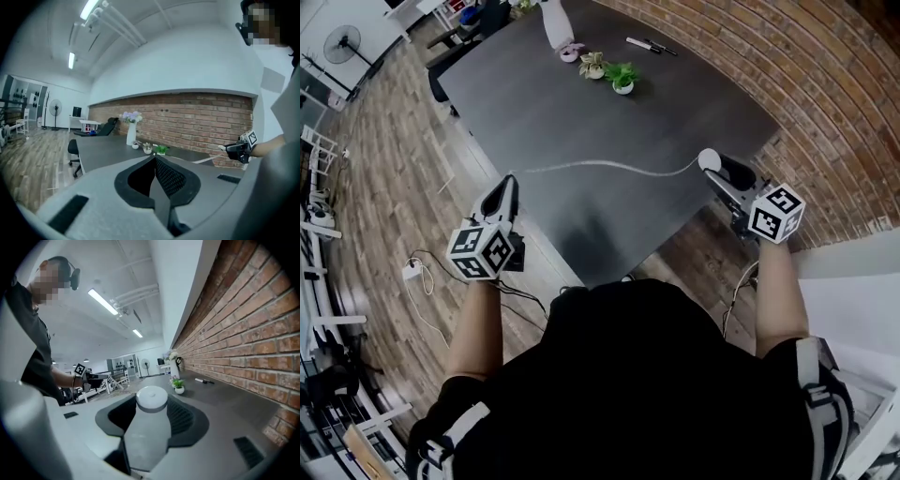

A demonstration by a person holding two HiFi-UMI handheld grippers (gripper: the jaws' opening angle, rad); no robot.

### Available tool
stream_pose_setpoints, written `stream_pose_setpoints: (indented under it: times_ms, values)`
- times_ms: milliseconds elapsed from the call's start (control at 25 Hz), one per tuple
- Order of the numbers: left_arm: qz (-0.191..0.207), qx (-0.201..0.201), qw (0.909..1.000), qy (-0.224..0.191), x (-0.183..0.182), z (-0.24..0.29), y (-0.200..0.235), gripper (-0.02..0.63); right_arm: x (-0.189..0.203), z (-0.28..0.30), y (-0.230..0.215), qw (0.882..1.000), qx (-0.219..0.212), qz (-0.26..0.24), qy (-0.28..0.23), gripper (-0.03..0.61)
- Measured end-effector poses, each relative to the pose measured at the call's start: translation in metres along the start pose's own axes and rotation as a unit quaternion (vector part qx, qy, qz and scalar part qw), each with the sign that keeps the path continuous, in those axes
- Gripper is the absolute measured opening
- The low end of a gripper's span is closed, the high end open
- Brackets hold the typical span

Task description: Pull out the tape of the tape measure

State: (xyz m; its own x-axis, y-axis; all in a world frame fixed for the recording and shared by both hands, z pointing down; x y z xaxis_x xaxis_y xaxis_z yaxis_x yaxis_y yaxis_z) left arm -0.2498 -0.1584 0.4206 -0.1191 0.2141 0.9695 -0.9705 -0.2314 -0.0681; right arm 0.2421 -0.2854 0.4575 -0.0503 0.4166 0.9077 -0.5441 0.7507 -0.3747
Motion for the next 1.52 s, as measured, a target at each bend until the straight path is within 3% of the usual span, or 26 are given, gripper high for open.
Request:
stream_pose_setpoints:
  times_ms: [200,280,360,480,520,560,600,720,800,840,880,960,1240,1520]
  values:
    - [0.017,0.031,0.994,0.104,0.048,0.024,-0.031,0.009,0.042,0.034,-0.007,0.995,0.026,0.021,0.096,0.204]
    - [0.017,0.035,0.9911,0.127,0.06,0.027,-0.034,0.009,0.057,0.046,-0.01,0.989,0.043,0.02,0.141,0.204]
    - [0.019,0.02,0.9923,0.121,0.061,0.028,-0.033,0.009,0.061,0.055,-0.012,0.986,0.066,0.009,0.152,0.204]
    - [0.029,-0.017,0.996,0.083,0.05,0.034,-0.025,0.011,0.05,0.063,-0.015,0.988,0.124,-0.001,0.095,0.207]
    - [0.029,-0.015,0.996,0.083,0.05,0.038,-0.024,0.06,0.049,0.066,-0.018,0.986,0.141,0.005,0.089,0.22]
    - [0.025,-0.006,0.9955,0.092,0.053,0.041,-0.023,0.159,0.053,0.07,-0.021,0.983,0.152,0.012,0.098,0.283]
    - [0.015,0.002,0.9942,0.106,0.061,0.042,-0.023,0.211,0.06,0.073,-0.023,0.98,0.161,0.019,0.116,0.317]
    - [-0.017,-0.002,0.9888,0.148,0.091,0.033,-0.022,0.236,0.086,0.069,-0.026,0.97,0.179,0.042,0.16,0.33]
    - [-0.024,-0.017,0.986,0.164,0.106,0.023,-0.02,0.238,0.096,0.059,-0.028,0.968,0.188,0.056,0.158,0.327]
    - [-0.027,-0.026,0.9847,0.17,0.111,0.018,-0.017,0.236,0.098,0.053,-0.029,0.968,0.196,0.06,0.148,0.32]
    - [-0.032,-0.038,0.9832,0.176,0.114,0.013,-0.015,0.195,0.098,0.046,-0.029,0.968,0.204,0.063,0.133,0.255]
    - [-0.048,-0.055,0.9801,0.185,0.116,0.008,-0.012,0.009,0.096,0.034,-0.029,0.969,0.214,0.075,0.101,-0.002]
    - [-0.041,-0.06,0.9843,0.161,0.101,0.012,-0.016,0.008,0.083,0.025,-0.029,0.968,0.23,0.09,0.054,-0.005]
    - [-0.037,-0.067,0.989,0.127,0.08,0.012,-0.004,0.008,0.068,0.025,-0.013,0.978,0.195,0.065,0.027,-0.006]
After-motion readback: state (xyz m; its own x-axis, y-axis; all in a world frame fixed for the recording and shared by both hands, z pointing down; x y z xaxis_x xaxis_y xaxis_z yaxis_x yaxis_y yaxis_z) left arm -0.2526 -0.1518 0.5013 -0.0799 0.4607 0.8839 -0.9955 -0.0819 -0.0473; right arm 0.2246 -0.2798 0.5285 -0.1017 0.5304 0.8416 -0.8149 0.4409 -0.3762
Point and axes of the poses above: the fingertips, and each gripper's own axes: z forward along the fingers, y to its left, x out of its underside, the point moved 10 cm from there along -z, backward along the fingers, and after that the axes turned 11 degrees about z, right-handed, at the moved point
